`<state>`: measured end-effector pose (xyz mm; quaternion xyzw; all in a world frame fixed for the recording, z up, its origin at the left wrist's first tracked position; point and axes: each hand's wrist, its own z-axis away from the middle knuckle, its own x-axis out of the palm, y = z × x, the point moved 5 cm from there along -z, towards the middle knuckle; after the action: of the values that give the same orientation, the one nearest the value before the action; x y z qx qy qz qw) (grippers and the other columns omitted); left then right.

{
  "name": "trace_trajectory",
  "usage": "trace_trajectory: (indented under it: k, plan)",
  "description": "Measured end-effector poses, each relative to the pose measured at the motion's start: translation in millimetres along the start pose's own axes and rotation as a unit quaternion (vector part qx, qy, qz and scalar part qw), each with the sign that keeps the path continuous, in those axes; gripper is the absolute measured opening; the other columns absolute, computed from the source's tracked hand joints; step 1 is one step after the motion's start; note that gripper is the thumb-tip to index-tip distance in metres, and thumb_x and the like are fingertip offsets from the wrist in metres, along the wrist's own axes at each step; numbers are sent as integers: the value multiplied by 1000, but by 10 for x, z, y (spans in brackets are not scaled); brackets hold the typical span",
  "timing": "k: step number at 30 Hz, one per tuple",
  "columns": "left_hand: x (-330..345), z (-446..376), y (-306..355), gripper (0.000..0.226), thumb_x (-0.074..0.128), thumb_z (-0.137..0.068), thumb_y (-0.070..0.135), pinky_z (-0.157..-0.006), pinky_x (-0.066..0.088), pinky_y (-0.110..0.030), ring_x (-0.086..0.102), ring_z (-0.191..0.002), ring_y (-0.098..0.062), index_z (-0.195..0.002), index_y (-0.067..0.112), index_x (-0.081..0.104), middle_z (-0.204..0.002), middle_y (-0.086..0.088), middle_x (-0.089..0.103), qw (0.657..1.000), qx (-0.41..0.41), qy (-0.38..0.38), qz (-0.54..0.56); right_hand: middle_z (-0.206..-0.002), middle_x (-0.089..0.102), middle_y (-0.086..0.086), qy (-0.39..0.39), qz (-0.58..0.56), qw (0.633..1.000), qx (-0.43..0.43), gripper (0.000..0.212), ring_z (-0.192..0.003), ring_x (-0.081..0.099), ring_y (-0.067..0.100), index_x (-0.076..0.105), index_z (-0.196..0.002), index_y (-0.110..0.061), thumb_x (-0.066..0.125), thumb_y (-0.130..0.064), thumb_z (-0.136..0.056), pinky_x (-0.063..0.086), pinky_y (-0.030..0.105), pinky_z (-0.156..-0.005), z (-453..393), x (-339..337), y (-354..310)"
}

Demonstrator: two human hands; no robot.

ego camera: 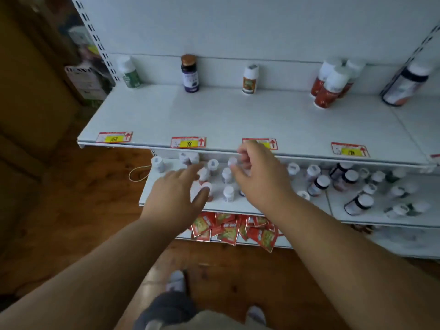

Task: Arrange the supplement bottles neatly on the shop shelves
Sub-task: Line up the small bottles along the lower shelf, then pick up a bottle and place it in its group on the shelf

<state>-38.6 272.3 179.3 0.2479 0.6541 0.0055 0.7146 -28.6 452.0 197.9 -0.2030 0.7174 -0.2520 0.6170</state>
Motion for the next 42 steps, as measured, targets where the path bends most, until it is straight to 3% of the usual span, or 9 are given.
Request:
trace_trajectory:
  k: [7,12,17,20,23,30,36,39,42]
  plan:
    - [-122,291,-996,63,52,-93,52,-110,39,-41,43,-135,-20,-149,35,30,-148,6,46,999,-27,-36,1,-124,53,-4,-35,3,999,19,33,-108,57,13,51,-124,-26,62,-33,-95,43,23,-80,343,722,-729]
    - [-398,211,-1988,71,50,-92,59,-115,29,-46,28,-145,-22,-152,41,17,-160,9,26,997,-4,-70,-32,-139,45,-5,-36,-14,997,66,44,-122,53,14,46,-134,-32,62,-39,-94,47,27,-95,182,1676,-1425]
    - [-287,109,-3050,70,47,-92,60,-115,26,-46,25,-146,-22,-152,44,14,-161,12,20,995,-59,-82,-12,-142,48,-8,-66,-28,994,87,48,-123,54,11,44,-136,-34,63,-42,-93,44,17,-88,-247,2731,-1778]
    - [138,-177,-3557,72,48,-90,60,-115,28,-46,25,-146,-22,-152,41,16,-161,11,21,991,-115,-64,16,-144,48,-7,-101,-8,991,84,50,-126,54,13,44,-137,-33,63,-43,-93,46,22,-93,-659,3494,-1630]
    - [769,-567,-3825,73,52,-90,58,-113,31,-45,29,-145,-20,-152,38,19,-159,11,25,986,-144,-35,81,-142,47,-6,-96,31,991,84,50,-126,53,13,42,-138,-32,62,-42,-94,38,11,-83,-1126,4061,-1175]
    - [1830,-1342,-4460,71,55,-90,54,-110,35,-44,35,-141,-20,-151,36,24,-156,9,33,981,-140,21,130,-142,43,4,-103,124,987,17,58,-123,52,25,39,-144,-32,66,-36,-93,37,22,-86,-2288,5118,-526]
    - [2263,-1537,-4603,72,54,-91,56,-112,33,-41,32,-143,-18,-151,38,21,-158,11,29,986,-117,27,120,-162,13,6,-155,174,972,38,75,-143,33,33,16,-155,-36,61,-42,-95,39,38,-109,-2563,5755,-73]
    - [2367,-1640,-4666,72,53,-91,56,-111,33,-41,32,-143,-17,-152,38,20,-158,11,28,987,-108,33,113,-156,23,9,-112,178,977,27,69,-133,44,32,24,-151,-32,63,-37,-94,44,35,-102,-2665,5898,13]
    - [2401,-1718,-4794,70,54,-91,54,-111,34,-43,32,-142,-18,-151,38,21,-157,11,29,986,-110,46,115,-138,37,10,-62,121,990,23,53,-109,58,30,36,-140,-29,64,-27,-94,45,27,-82,-2757,5938,-40]
